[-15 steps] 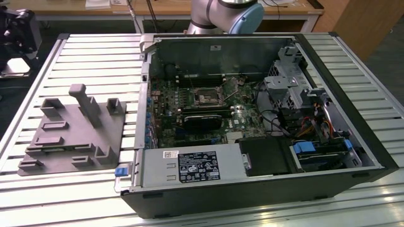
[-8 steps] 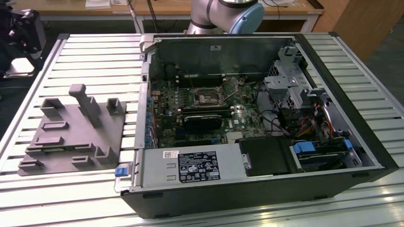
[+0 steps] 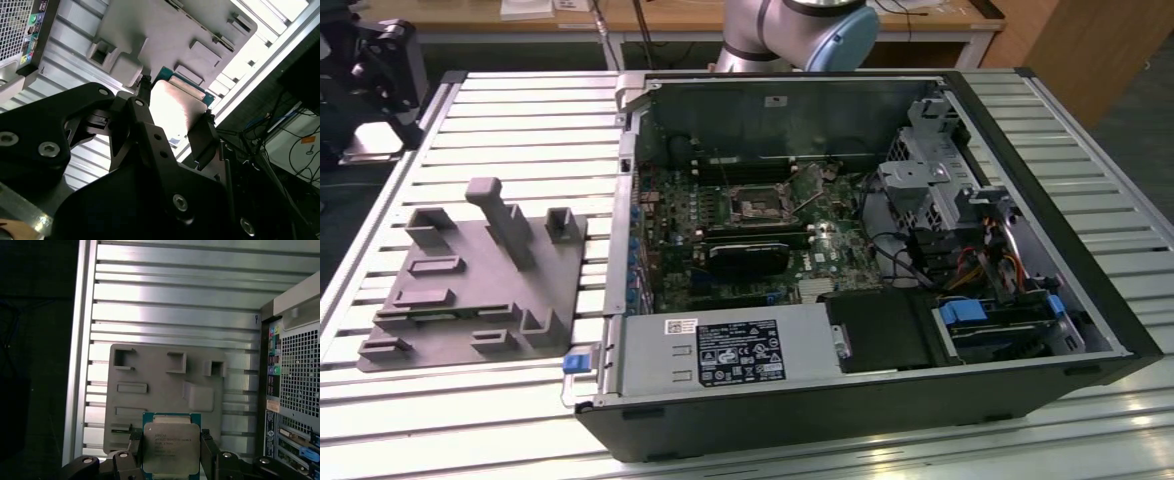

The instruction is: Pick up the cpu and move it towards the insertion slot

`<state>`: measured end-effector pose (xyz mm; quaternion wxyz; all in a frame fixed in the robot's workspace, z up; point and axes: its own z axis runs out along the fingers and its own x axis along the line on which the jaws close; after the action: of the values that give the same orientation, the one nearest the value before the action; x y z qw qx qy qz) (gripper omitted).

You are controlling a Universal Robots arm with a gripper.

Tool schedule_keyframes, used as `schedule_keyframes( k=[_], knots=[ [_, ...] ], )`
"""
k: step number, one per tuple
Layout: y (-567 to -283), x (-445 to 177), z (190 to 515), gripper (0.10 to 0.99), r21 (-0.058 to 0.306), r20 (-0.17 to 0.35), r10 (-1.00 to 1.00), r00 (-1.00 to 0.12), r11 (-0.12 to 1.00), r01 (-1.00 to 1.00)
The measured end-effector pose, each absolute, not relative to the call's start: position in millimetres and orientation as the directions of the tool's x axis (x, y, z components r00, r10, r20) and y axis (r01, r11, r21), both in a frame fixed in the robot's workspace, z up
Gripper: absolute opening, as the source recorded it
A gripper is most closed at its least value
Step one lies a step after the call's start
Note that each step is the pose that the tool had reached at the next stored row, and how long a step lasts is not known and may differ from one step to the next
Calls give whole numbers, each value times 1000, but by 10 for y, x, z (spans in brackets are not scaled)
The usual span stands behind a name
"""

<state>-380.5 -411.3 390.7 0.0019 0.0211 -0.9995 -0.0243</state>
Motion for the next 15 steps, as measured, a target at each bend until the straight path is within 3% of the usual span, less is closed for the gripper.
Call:
schedule_keyframes(
  k=[15],
  knots=[
    [-4113, -3665, 3908, 545, 49, 3, -42, -999, 998, -42]
  ],
)
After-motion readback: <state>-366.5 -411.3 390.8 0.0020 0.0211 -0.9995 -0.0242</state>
